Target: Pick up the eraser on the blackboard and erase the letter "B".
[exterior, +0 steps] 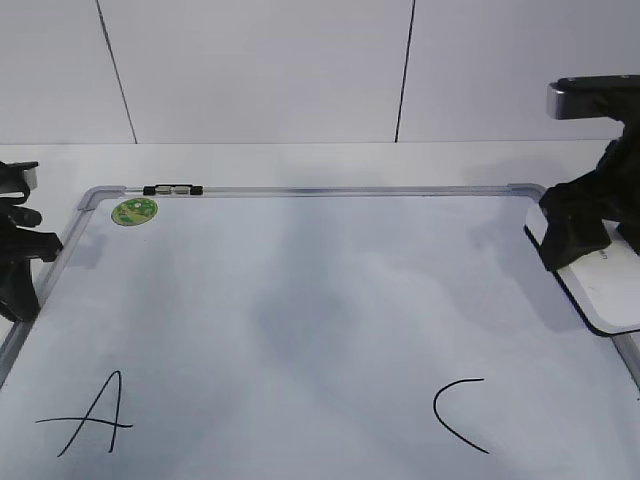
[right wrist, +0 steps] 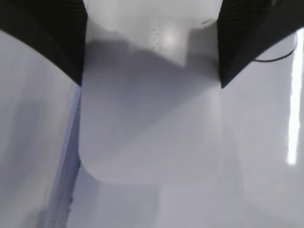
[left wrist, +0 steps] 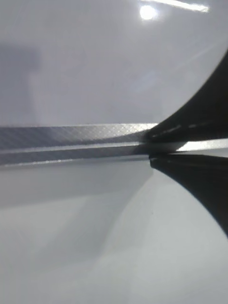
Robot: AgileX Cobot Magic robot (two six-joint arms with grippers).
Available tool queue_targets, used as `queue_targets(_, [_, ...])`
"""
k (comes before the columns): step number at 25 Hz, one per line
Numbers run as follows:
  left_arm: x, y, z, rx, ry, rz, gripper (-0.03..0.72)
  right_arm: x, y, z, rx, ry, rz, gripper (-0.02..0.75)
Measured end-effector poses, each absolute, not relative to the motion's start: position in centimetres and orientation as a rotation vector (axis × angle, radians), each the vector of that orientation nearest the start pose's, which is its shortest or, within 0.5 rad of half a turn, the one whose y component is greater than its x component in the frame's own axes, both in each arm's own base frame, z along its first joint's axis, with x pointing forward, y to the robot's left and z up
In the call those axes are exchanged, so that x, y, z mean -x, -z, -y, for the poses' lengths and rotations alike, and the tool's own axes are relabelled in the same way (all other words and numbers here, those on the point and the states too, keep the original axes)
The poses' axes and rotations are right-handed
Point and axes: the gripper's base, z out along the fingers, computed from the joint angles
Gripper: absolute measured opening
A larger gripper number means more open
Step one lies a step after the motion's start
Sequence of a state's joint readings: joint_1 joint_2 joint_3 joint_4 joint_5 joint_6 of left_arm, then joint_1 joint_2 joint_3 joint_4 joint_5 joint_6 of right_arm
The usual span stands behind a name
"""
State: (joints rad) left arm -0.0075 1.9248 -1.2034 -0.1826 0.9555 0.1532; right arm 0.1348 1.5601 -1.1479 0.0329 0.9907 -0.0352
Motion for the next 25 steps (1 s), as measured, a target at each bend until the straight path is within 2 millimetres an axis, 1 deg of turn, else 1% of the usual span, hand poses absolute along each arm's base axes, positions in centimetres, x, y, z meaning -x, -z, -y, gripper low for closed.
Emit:
queue_targets(3, [-34.8, -15.4, 1.6, -0.084, 0.234, -3.140, 0.045, -31.0, -25.3, -3.0, 0.143, -0.053, -2.839, 0.504])
queue_targets(6, [-34.8, -15.4, 1.6, -0.084, 0.234, -3.140, 0.045, -31.7, -24.2, -2.5, 0.122, -0.042, -2.853, 0.504])
queue_targets(8, [-34.8, -15.4, 1.6, -0.084, 0.235, -3.140, 0.045, -32.3, -22.7, -2.5, 0.120, -0.041, -2.894, 0.504])
queue_targets(12, [-34.8, -15.4, 1.6, -0.083, 0.237, -3.140, 0.045, -33.3, -21.0, -2.5, 0.116, -0.039, -2.899, 0.504])
queue_targets(19, [-34.8, -15.4, 1.6, -0.083, 0.238, -3.142, 0.045, -34.1, -19.0, -2.6, 0.106, -0.038, -2.919, 0.504])
queue_targets(25, [-34.8, -15.4, 1.6, -0.084, 0.239, -3.144, 0.045, -34.4, -18.2, -2.5, 0.075, -0.035, -2.935, 0.504])
